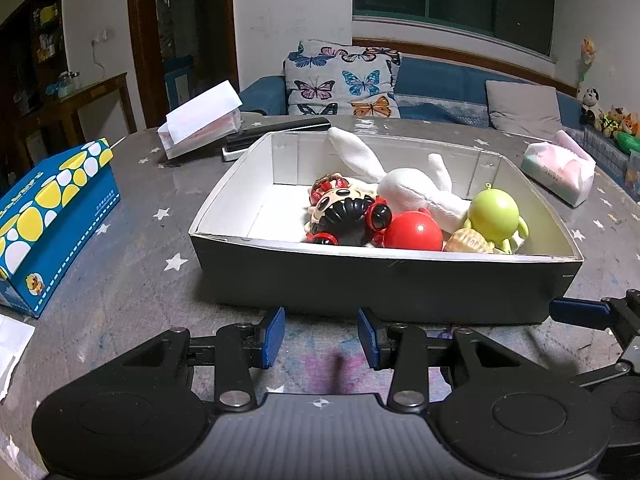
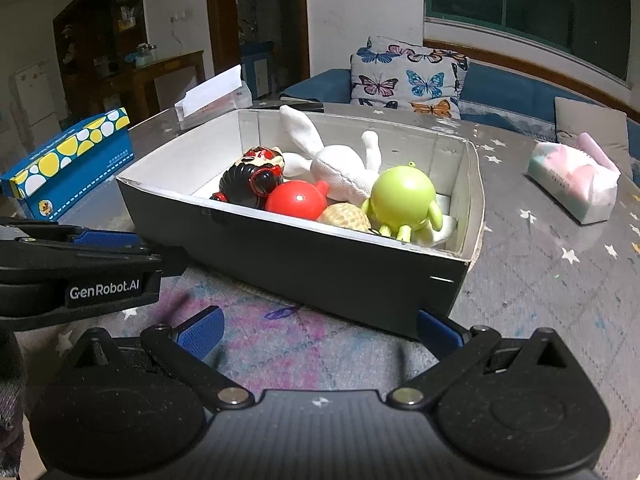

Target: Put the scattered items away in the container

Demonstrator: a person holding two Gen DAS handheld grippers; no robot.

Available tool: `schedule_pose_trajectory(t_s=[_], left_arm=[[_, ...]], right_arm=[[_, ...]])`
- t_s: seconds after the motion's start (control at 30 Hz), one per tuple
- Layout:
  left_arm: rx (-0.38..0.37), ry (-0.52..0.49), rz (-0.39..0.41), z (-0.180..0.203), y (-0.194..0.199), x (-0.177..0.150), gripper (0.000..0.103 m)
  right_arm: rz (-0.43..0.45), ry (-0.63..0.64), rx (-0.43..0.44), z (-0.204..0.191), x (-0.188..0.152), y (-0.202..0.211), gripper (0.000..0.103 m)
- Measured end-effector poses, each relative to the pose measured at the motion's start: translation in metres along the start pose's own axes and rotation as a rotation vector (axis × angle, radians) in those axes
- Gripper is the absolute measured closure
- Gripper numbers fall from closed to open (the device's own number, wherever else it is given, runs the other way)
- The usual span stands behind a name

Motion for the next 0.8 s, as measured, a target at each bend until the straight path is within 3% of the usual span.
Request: schedule_pose_trajectory(t_s=[0.8], left_arm=[[0.022,-0.015,-0.028,-0.006,-0.015,0.001,0.061]], right_arm=[[-0.086,-0.074,-0.002,0.0,0.002,-0.018,0.0]])
Point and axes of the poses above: each gripper's, at about its wrist camera, not at the fingertips, and y roughly against the way its jaws point, z to its right, x to its top, the point moved 6 cm from there along -y, roughly the way its jaws point, and after that the axes turned 1 degree about -z, right-handed, at the moved point
